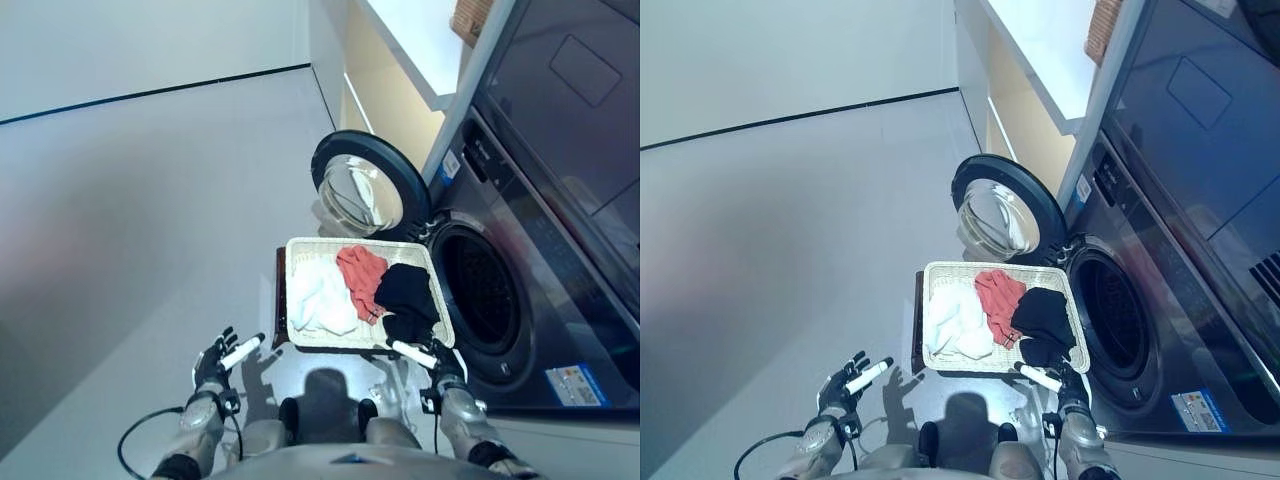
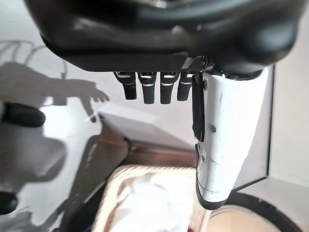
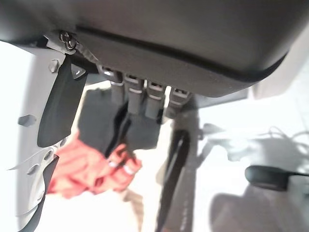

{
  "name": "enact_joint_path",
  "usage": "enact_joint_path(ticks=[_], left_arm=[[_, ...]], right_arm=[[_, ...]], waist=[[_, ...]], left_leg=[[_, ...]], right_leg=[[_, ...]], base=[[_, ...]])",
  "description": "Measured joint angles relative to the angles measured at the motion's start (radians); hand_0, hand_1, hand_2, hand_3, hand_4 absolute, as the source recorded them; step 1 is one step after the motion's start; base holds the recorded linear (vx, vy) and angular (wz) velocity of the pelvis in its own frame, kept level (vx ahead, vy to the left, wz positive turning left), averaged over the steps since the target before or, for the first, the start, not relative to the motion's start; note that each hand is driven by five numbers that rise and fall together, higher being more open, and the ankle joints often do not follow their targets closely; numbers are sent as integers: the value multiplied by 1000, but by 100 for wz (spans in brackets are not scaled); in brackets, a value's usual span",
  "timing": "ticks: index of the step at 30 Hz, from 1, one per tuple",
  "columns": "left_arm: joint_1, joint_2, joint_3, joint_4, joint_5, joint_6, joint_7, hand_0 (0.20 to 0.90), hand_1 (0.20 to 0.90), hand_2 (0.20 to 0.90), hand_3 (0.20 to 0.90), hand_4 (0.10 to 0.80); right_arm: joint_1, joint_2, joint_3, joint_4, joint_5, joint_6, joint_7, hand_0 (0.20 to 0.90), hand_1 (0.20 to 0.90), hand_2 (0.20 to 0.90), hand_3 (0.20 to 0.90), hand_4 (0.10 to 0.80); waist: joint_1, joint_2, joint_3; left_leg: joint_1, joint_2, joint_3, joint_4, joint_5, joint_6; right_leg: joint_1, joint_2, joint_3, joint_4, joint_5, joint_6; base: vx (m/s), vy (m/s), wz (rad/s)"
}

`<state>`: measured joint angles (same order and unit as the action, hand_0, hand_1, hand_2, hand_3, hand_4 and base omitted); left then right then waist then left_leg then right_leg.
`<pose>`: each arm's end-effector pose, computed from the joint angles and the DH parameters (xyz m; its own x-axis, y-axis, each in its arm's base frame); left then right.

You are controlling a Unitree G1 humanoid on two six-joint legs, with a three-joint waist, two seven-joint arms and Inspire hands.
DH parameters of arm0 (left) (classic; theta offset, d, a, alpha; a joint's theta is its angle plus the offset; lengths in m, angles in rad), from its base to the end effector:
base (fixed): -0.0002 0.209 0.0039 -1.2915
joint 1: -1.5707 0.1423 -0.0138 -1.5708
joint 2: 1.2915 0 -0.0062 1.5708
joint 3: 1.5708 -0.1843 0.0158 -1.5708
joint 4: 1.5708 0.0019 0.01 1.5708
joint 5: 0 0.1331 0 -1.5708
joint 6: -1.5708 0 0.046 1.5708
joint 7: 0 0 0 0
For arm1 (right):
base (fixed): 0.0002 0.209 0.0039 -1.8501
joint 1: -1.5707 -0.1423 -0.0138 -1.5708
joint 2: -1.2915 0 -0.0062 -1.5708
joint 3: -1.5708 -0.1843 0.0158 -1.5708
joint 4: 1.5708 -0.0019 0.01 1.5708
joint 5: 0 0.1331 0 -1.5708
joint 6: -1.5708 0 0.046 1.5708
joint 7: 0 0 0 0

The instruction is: Pick up the clothes and place them into the washing machine

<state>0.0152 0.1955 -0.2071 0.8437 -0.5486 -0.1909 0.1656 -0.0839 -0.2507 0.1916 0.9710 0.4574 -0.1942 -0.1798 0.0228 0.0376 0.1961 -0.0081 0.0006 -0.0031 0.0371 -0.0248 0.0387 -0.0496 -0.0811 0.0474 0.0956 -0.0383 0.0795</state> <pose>0.1297 0.1887 -0.0829 0.7224 0.2217 -0.6550 -0.3358 0.9405 -0.0519 0.1462 -0.2105 -0.0794 0.7159 -0.2868 -0.6365 0.2958 0.9505 -0.0955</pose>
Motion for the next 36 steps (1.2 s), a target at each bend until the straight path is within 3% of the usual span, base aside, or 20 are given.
enact_joint_path(ticks=[4,16,21,22,23,25,26,27,28,30,33,34,36], left_arm=[[3,6,0,2,-1,-4,15,900,900,900,900,800],[46,0,-7,-13,1,-3,-5,900,900,900,900,800],[35,2,-13,-8,20,6,-13,900,900,900,900,800],[34,2,-13,-6,25,10,-14,900,900,900,900,800],[33,4,-13,-4,34,10,-17,900,900,900,900,800],[37,8,-11,-3,44,13,-24,900,900,900,900,800],[41,12,-10,-2,43,13,-27,900,900,900,900,800],[44,14,-9,-4,43,13,-28,900,900,900,900,800],[49,24,-7,-3,42,14,-26,900,900,900,900,800],[64,30,-4,-3,41,18,-24,900,900,900,900,800],[65,38,2,-1,41,18,-24,900,900,900,900,800],[62,37,2,-1,41,18,-24,900,900,900,900,800],[60,31,1,-1,41,18,-25,900,900,900,900,800]], right_arm=[[-9,30,7,3,-19,0,4,900,900,900,900,800],[38,35,2,-5,-19,10,5,900,900,900,900,800],[26,32,8,-15,-19,18,4,900,900,900,900,800],[25,35,13,-16,-18,17,4,900,900,900,900,800],[19,36,14,-16,-19,18,6,900,900,900,900,800],[31,38,15,-16,-19,23,8,900,900,900,900,800],[49,37,10,-16,-18,24,6,900,900,900,900,800],[50,37,9,-16,-19,24,7,900,900,900,900,800],[45,38,8,-20,-19,24,7,900,900,900,900,800],[44,38,6,-33,-18,24,7,900,900,900,900,800],[49,39,7,-52,-18,24,7,900,900,900,900,800],[50,39,7,-52,-18,24,6,900,900,900,900,800],[50,39,7,-52,-19,25,5,900,900,900,900,800]], waist=[[23,-27,-37],[19,-50,-90],[8,-34,-68],[-5,-33,-55],[-9,-28,-35],[-22,-16,-28],[-28,-11,-26],[-30,-14,-27],[-28,-12,-19],[-32,-3,-18],[-38,-28,-11],[-39,-33,-9],[-45,-53,-3]], left_leg=[[18,-5,40,-32,6,12],[72,-22,26,-58,3,23],[70,-30,15,-50,7,59],[69,-51,18,-34,-14,66],[67,-50,13,-9,-20,75],[70,-48,16,-7,-15,91],[72,-52,32,-26,-10,101],[70,-54,35,-33,-7,107],[66,-57,41,-43,1,113],[58,-63,40,-60,6,113],[56,-96,37,-66,27,111],[56,-99,36,-71,27,111],[73,-102,30,-90,27,103]], right_leg=[[9,-15,9,-46,26,13],[73,-30,-7,-75,36,30],[-86,-28,-11,238,19,49],[-107,-29,-23,298,36,57],[-140,-40,-37,365,60,58],[-162,-65,-63,435,62,26],[-173,-106,-102,472,50,15],[-168,-116,-116,449,48,14],[-169,-131,-122,414,44,19],[-158,-147,-130,266,39,66],[-148,-204,-143,16,92,141],[-146,-210,-147,-22,106,152],[-137,-214,-157,-122,161,149]], base=[[107,29,-28],[61,52,3],[-38,266,-4],[34,203,-10],[70,84,-2],[119,43,14],[145,-12,18],[149,-57,3],[169,-88,-18],[179,-105,-32],[192,-102,-26],[212,-102,0],[274,-138,2]])
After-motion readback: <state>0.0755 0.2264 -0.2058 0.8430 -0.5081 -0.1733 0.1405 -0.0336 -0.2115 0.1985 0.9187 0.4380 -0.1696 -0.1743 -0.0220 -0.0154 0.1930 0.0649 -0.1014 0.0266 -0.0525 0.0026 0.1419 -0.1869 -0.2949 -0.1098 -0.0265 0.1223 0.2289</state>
